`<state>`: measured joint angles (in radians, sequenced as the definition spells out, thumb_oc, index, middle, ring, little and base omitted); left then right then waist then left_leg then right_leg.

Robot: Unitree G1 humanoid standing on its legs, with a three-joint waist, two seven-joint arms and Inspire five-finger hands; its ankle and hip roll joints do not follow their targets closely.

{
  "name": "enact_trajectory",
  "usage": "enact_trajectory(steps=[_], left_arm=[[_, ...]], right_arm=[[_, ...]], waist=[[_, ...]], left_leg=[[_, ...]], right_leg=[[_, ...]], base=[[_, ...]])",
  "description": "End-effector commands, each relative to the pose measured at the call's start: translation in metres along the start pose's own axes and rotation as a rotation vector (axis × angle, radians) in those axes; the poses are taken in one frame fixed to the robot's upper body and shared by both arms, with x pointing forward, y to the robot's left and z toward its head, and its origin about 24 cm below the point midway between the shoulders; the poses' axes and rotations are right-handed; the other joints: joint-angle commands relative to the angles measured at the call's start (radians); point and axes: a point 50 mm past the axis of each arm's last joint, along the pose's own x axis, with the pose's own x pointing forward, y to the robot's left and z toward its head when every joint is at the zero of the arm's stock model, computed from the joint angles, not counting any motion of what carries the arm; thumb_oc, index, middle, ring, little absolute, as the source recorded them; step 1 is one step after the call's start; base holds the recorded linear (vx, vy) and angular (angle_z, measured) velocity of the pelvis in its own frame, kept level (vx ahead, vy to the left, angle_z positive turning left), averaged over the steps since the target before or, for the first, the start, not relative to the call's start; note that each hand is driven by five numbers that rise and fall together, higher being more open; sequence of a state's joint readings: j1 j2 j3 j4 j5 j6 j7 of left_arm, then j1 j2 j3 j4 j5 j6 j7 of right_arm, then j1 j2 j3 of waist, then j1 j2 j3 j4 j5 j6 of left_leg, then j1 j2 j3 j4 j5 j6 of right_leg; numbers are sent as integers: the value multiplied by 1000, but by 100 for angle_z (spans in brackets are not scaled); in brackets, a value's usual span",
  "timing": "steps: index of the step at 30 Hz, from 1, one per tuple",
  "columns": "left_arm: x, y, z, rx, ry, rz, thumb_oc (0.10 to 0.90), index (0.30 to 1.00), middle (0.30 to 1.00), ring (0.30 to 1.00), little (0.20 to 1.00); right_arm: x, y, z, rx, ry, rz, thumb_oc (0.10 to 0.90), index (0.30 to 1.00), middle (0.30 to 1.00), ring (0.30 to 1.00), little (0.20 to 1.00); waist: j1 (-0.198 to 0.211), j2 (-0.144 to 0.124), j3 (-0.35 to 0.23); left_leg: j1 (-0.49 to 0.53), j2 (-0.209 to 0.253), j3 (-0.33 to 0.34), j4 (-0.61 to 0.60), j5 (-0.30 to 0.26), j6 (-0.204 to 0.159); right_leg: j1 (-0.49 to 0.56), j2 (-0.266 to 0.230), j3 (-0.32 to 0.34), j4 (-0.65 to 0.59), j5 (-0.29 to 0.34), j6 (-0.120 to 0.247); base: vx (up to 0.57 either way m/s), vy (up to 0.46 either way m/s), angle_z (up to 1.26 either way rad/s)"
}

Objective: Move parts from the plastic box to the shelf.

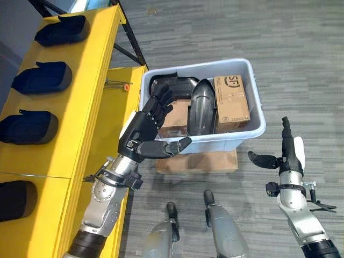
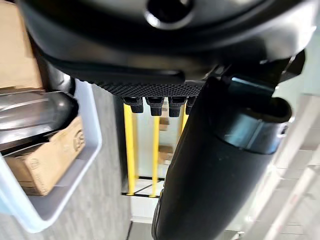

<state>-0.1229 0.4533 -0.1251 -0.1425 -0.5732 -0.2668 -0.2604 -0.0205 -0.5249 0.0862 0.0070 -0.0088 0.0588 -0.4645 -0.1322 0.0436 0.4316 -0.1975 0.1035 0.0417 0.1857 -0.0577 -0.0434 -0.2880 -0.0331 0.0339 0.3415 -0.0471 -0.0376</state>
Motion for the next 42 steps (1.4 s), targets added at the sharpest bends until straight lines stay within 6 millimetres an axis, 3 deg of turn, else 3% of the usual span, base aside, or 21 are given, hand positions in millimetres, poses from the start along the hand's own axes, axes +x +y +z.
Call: enact_trajectory(steps=[1, 5, 11, 12, 19, 24, 26, 27, 29, 30, 31, 32, 34, 35, 37, 38, 39, 40, 42], left_arm=[[-8, -3, 13, 43, -93, -28, 900, 1000, 1000, 1000, 1000], [-11, -2, 9, 54, -72, -15, 900, 1000, 1000, 1000, 1000], [-9, 0, 9, 29, -53, -9, 900, 1000, 1000, 1000, 1000], [-8, 0, 12, 27, -61, -18, 900, 1000, 1000, 1000, 1000], [-4, -4, 18, 74, -89, -49, 900, 1000, 1000, 1000, 1000], [-2, -6, 18, 81, -77, -86, 900, 1000, 1000, 1000, 1000], [-5, -7, 16, 55, -56, -110, 900, 1000, 1000, 1000, 1000], [-6, -9, 15, 70, -39, -121, 900, 1000, 1000, 1000, 1000], [-7, -10, 12, 65, -21, -114, 900, 1000, 1000, 1000, 1000], [-9, -10, 11, 38, -8, -100, 900, 1000, 1000, 1000, 1000], [-11, -11, 10, 43, -3, -89, 900, 1000, 1000, 1000, 1000], [-12, -11, 9, 51, 1, -80, 900, 1000, 1000, 1000, 1000], [-13, -9, 9, 54, 4, -63, 900, 1000, 1000, 1000, 1000], [-11, -6, 10, 44, 9, -68, 900, 1000, 1000, 1000, 1000], [-8, -5, 12, 62, 5, -79, 900, 1000, 1000, 1000, 1000], [-7, -8, 13, 64, 0, -71, 900, 1000, 1000, 1000, 1000], [-7, -8, 14, 65, -4, -68, 900, 1000, 1000, 1000, 1000], [-8, -8, 15, 63, -10, -66, 900, 1000, 1000, 1000, 1000], [-10, -9, 14, 59, -11, -65, 900, 1000, 1000, 1000, 1000]], right_arm=[[7, 4, 32, 41, -186, 4, 900, 1000, 1000, 1000, 1000], [10, 11, 32, 48, -180, 57, 900, 1000, 1000, 1000, 1000], [4, 7, 30, 50, -162, 55, 900, 1000, 1000, 1000, 1000], [4, 5, 33, 47, -184, 44, 900, 1000, 1000, 1000, 1000], [8, 8, 44, 63, -225, 28, 900, 1000, 1000, 1000, 1000], [8, 9, 45, 34, -238, 17, 900, 1000, 1000, 1000, 1000], [7, 8, 41, 22, -224, 2, 900, 1000, 1000, 1000, 1000], [6, 9, 40, 16, -218, 7, 900, 1000, 1000, 1000, 1000], [5, 10, 39, 13, -218, 14, 900, 1000, 1000, 1000, 1000], [3, 12, 39, 18, -216, 31, 900, 1000, 1000, 1000, 1000], [3, 14, 39, 8, -221, 43, 900, 1000, 1000, 1000, 1000], [4, 15, 39, 5, -225, 50, 900, 1000, 1000, 1000, 1000], [7, 16, 41, 21, -233, 67, 900, 1000, 1000, 1000, 1000], [12, 16, 46, 19, -248, 73, 900, 1000, 1000, 1000, 1000], [16, 15, 51, 27, -255, 75, 900, 1000, 1000, 1000, 1000], [18, 16, 52, 26, -250, 91, 900, 1000, 1000, 1000, 1000], [18, 17, 52, 29, -251, 97, 900, 1000, 1000, 1000, 1000], [18, 17, 53, 37, -255, 111, 900, 1000, 1000, 1000, 1000], [16, 15, 51, 18, -259, 133, 900, 1000, 1000, 1000, 1000]], waist=[[7, -14, -93], [25, -9, -96], [21, 4, -93], [25, 5, -86], [46, 2, -71], [56, -10, -91], [63, -27, -116], [68, -32, -129], [69, -26, -130], [61, -16, -122], [58, -12, -122], [58, -13, -122], [68, -17, -127], [73, -36, -128], [68, -40, -129], [61, -41, -125], [61, -40, -124], [63, -41, -133], [60, -55, -145]], left_leg=[[-15, 84, -25, -206, 200, -45], [-11, 75, -47, -186, 187, -41], [1, -3, -12, -129, 111, -17], [2, -26, -9, -128, 96, -4], [1, -70, 5, -123, 72, 36], [14, -99, 21, -99, 43, 78], [25, -117, 28, -97, 28, 104], [40, -123, 27, -100, 18, 122], [61, -122, 25, -97, 5, 137], [88, -117, 38, -90, -13, 147], [99, -110, 57, -94, -13, 145], [109, -108, 67, -98, -14, 141], [129, -89, 84, -114, -20, 125], [155, -77, 88, -130, -38, 109], [177, -63, 86, -149, -53, 99], [210, -40, 89, -156, -76, 91], [216, -34, 91, -157, -80, 89], [216, -30, 99, -162, -83, 86], [213, -24, 85, -155, -88, 70]], right_leg=[[212, 59, 20, -34, -171, 0], [236, 57, 35, -16, -197, -2], [227, 24, 7, -30, -180, 23], [217, 14, 0, -41, -168, 32], [189, -11, -24, -47, -146, 50], [187, -19, -27, 17, -137, 62], [196, -19, -27, 92, -95, 74], [175, -28, -35, 225, -33, 86], [114, -37, -43, 399, 13, 90], [-5, -34, -36, 568, 66, 95], [-54, -41, -37, 568, 66, 93], [-60, -59, -44, 538, 49, 91], [-22, -118, -71, 339, 38, 95], [33, -179, -79, -7, 96, 129], [56, -213, -62, -210, 167, 164], [1, -234, -36, -239, 247, 191], [-12, -237, -34, -235, 254, 193], [24, -230, -39, -255, 200, 203], [63, -227, -42, -298, 209, 210]], base=[[278, 83, -12], [272, 158, -49], [178, 167, -27], [41, 80, -10], [62, 113, -3], [113, 145, -1], [141, 150, -6], [145, 171, -18], [116, 170, -40], [88, 128, -49], [97, 82, -45], [88, -65, -52], [153, -253, -65], [204, -428, -49], [188, -422, -42], [155, -321, -29], [141, -337, -16], [124, -324, 6], [141, -356, 23]])
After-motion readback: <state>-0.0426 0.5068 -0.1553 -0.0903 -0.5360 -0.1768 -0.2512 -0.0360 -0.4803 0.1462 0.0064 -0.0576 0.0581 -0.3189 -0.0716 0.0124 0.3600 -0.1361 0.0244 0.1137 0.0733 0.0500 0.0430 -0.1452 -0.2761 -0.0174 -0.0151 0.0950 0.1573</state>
